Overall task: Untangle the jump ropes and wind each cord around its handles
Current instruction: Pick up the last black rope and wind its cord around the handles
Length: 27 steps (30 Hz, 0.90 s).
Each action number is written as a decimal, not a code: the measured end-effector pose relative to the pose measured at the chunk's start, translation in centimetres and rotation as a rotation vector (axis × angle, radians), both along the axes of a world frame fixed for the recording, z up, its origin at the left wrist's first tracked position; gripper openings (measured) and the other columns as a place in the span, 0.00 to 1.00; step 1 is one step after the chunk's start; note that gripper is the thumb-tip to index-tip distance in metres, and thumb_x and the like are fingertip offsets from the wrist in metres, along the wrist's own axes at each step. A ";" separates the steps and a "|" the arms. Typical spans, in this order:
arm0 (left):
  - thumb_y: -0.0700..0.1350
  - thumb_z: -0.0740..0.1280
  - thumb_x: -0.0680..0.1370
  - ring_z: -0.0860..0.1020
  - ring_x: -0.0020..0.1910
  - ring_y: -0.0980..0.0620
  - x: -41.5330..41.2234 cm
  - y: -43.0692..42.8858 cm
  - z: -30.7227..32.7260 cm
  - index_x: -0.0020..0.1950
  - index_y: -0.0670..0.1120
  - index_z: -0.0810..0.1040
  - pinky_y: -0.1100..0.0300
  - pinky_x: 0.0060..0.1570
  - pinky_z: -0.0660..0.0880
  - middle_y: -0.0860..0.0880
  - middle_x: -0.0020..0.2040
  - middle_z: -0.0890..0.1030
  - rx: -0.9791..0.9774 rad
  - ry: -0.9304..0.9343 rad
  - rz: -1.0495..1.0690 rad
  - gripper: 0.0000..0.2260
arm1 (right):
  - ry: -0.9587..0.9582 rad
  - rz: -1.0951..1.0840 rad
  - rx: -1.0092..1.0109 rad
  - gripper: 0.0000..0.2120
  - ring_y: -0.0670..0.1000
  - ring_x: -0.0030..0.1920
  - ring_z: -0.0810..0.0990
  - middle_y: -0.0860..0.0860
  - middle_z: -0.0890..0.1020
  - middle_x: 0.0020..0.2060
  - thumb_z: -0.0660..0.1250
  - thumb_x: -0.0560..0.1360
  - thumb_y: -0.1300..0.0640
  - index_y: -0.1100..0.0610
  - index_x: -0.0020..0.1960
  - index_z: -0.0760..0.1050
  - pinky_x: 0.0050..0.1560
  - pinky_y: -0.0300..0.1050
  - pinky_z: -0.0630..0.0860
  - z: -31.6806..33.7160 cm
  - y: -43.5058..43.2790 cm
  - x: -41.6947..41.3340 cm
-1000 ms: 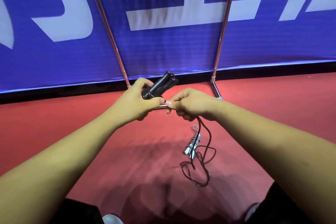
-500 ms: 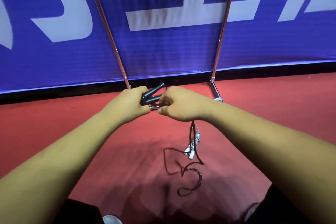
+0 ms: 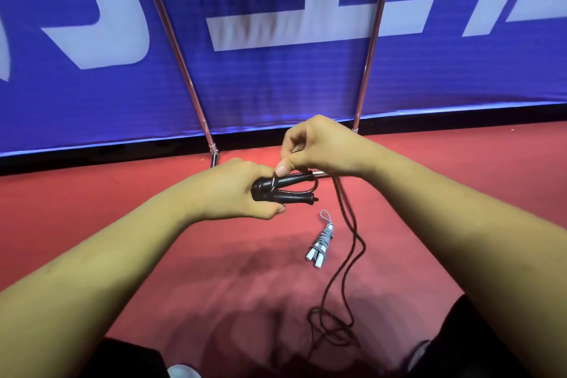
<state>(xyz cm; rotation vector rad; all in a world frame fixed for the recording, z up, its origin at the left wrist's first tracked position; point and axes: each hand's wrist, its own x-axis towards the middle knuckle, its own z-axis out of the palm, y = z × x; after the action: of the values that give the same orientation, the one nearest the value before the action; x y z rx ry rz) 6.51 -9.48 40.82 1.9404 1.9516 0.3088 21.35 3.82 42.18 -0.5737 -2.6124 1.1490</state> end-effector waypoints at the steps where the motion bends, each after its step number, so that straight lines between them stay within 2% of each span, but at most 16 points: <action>1: 0.53 0.74 0.72 0.68 0.28 0.57 -0.1 -0.2 0.2 0.38 0.48 0.72 0.64 0.29 0.62 0.55 0.27 0.68 -0.003 -0.011 -0.016 0.14 | -0.001 -0.013 -0.055 0.13 0.43 0.26 0.69 0.46 0.75 0.24 0.78 0.67 0.52 0.61 0.39 0.80 0.30 0.35 0.66 -0.4 0.3 0.2; 4: 0.52 0.75 0.72 0.69 0.30 0.58 -0.4 -0.8 0.5 0.43 0.50 0.73 0.65 0.31 0.65 0.56 0.31 0.71 0.050 -0.112 -0.024 0.12 | 0.045 -0.071 -0.219 0.09 0.49 0.30 0.70 0.50 0.76 0.28 0.75 0.72 0.54 0.59 0.39 0.79 0.31 0.40 0.66 -2.0 1.3 0.5; 6: 0.51 0.75 0.72 0.70 0.30 0.58 -0.6 -1.0 0.8 0.49 0.55 0.72 0.64 0.32 0.68 0.56 0.33 0.74 0.119 -0.281 0.026 0.13 | 0.098 -0.092 -0.337 0.09 0.51 0.30 0.68 0.48 0.74 0.27 0.71 0.75 0.58 0.53 0.36 0.78 0.30 0.41 0.63 -2.6 1.7 0.7; 8: 0.47 0.75 0.73 0.72 0.28 0.54 -0.5 -1.2 1.2 0.60 0.58 0.70 0.60 0.29 0.71 0.53 0.33 0.76 0.142 -0.465 0.102 0.20 | 0.085 -0.072 -0.439 0.14 0.49 0.27 0.64 0.46 0.70 0.25 0.69 0.76 0.59 0.51 0.32 0.77 0.29 0.41 0.59 -2.8 1.7 0.8; 10: 0.44 0.74 0.74 0.72 0.27 0.52 -0.3 -1.2 1.6 0.67 0.62 0.67 0.58 0.28 0.73 0.50 0.33 0.76 0.176 -0.522 0.164 0.28 | -0.012 -0.023 -0.472 0.12 0.48 0.26 0.62 0.49 0.67 0.26 0.67 0.77 0.54 0.51 0.35 0.80 0.29 0.42 0.59 -3.0 1.0 0.7; 11: 0.43 0.74 0.74 0.72 0.27 0.52 -0.4 -1.1 1.7 0.66 0.63 0.69 0.58 0.28 0.73 0.51 0.33 0.76 0.209 -0.515 0.179 0.27 | -0.069 0.003 -0.513 0.12 0.48 0.26 0.61 0.49 0.65 0.27 0.64 0.79 0.51 0.53 0.40 0.80 0.30 0.42 0.58 -3.2 0.7 0.5; 14: 0.45 0.75 0.74 0.68 0.26 0.54 -1.6 -0.7 1.8 0.54 0.57 0.77 0.59 0.28 0.69 0.52 0.31 0.74 0.262 -0.455 0.234 0.13 | -0.131 0.025 -0.613 0.16 0.47 0.26 0.56 0.48 0.60 0.26 0.59 0.82 0.48 0.58 0.48 0.79 0.29 0.40 0.55 -3.5 -0.1 -0.1; 17: 0.45 0.75 0.73 0.69 0.25 0.54 -3.2 -0.5 1.6 0.47 0.50 0.75 0.60 0.30 0.68 0.52 0.30 0.75 0.288 -0.388 0.337 0.10 | -0.118 -0.028 -0.513 0.16 0.48 0.26 0.59 0.49 0.61 0.27 0.58 0.83 0.51 0.61 0.50 0.78 0.29 0.41 0.59 -3.0 -0.8 -0.6; 21: 0.45 0.74 0.72 0.73 0.31 0.51 -4.9 -0.3 0.9 0.45 0.50 0.71 0.57 0.33 0.69 0.48 0.36 0.79 0.310 -0.105 0.448 0.12 | -0.171 -0.107 -0.213 0.11 0.50 0.28 0.67 0.51 0.70 0.28 0.61 0.81 0.50 0.58 0.50 0.71 0.30 0.42 0.67 -2.4 -2.5 -1.2; 24: 0.42 0.72 0.73 0.74 0.34 0.55 -5.6 -0.1 0.2 0.47 0.48 0.70 0.61 0.32 0.67 0.51 0.36 0.77 0.250 0.060 0.462 0.11 | -0.119 0.002 -0.095 0.09 0.42 0.22 0.66 0.46 0.69 0.27 0.67 0.78 0.54 0.60 0.50 0.73 0.26 0.34 0.63 -1.4 -3.3 -1.4; 27: 0.40 0.71 0.71 0.76 0.37 0.48 -5.3 0.3 -0.7 0.48 0.48 0.71 0.59 0.33 0.67 0.49 0.38 0.78 0.165 0.164 0.377 0.11 | -0.107 0.067 0.097 0.05 0.41 0.26 0.69 0.45 0.70 0.29 0.68 0.77 0.59 0.62 0.48 0.76 0.28 0.34 0.63 -0.5 -3.4 -1.6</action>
<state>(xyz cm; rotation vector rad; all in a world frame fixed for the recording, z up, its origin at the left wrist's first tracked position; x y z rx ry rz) 1.24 -9.14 40.08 1.7274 2.4721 0.4342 19.78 0.42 41.68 -0.5454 -2.7808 1.0298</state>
